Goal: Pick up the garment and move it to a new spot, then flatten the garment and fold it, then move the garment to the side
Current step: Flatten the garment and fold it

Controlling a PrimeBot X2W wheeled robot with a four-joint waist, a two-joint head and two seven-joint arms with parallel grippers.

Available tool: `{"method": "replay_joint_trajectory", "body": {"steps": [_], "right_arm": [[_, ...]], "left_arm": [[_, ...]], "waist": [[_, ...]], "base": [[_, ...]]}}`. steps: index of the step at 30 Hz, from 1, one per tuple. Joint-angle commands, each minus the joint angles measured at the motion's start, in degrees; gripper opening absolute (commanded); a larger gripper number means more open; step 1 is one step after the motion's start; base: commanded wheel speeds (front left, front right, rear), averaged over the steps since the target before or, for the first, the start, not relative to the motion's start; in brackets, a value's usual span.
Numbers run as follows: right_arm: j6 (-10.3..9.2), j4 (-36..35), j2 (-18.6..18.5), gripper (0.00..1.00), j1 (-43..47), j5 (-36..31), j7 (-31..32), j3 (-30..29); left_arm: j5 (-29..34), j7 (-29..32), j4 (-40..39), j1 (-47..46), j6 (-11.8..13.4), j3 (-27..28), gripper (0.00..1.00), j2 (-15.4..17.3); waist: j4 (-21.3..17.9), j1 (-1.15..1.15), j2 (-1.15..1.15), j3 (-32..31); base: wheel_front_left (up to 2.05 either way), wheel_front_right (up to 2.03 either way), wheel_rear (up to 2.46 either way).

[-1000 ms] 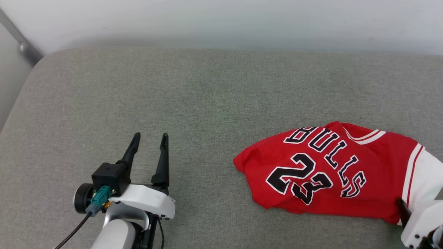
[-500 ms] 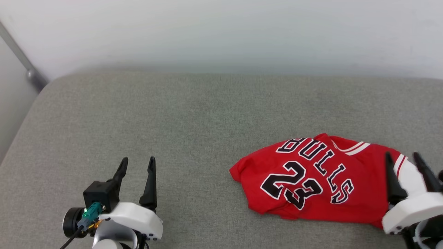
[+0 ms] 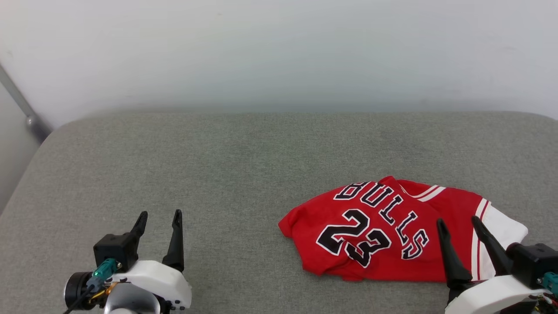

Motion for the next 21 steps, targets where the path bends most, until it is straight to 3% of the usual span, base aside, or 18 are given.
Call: {"method": "replay_joint_trajectory", "body": {"steps": [1,5,10,16,21], "right_arm": [[-0.04,-0.73,0.32,1.0,0.36,-0.45,0.04,0.49],[-0.04,-2.38,0.37,1.0,-0.23,-0.71,0.49,0.98],[-0.04,-3.99,0.41,1.0,-2.21,-0.92,1.0,1.48],[-0.04,-3.53,0.43,1.0,-4.15,-0.34,0.97,1.94],[-0.04,-2.35,0.45,1.0,-5.12,0.47,0.64,2.08]], "left_arm": [[0.08,0.29,-0.39,-1.12,-0.07,0.05,1.0,0.45],[-0.5,3.08,-0.43,-5.26,-2.09,-1.49,1.0,0.46],[-1.52,10.24,0.94,-16.1,-7.46,-5.54,1.0,-0.28],[-3.25,22.45,6.77,-27.91,-13.57,-12.06,1.0,-2.23],[-5.57,32.38,13.01,-32.68,-15.76,-17.57,1.0,-2.89]], "waist": [[-0.44,0.01,0.0,0.17],[-1.39,0.01,0.0,1.36],[-3.02,0.01,0.0,5.1],[-6.29,0.01,0.0,8.55],[-9.56,0.01,0.0,10.73]], "base": [[0.0,0.0,0.0],[0.0,0.0,0.0],[0.0,0.0,0.0],[0.0,0.0,0.0],[0.0,0.0,0.0]]}}
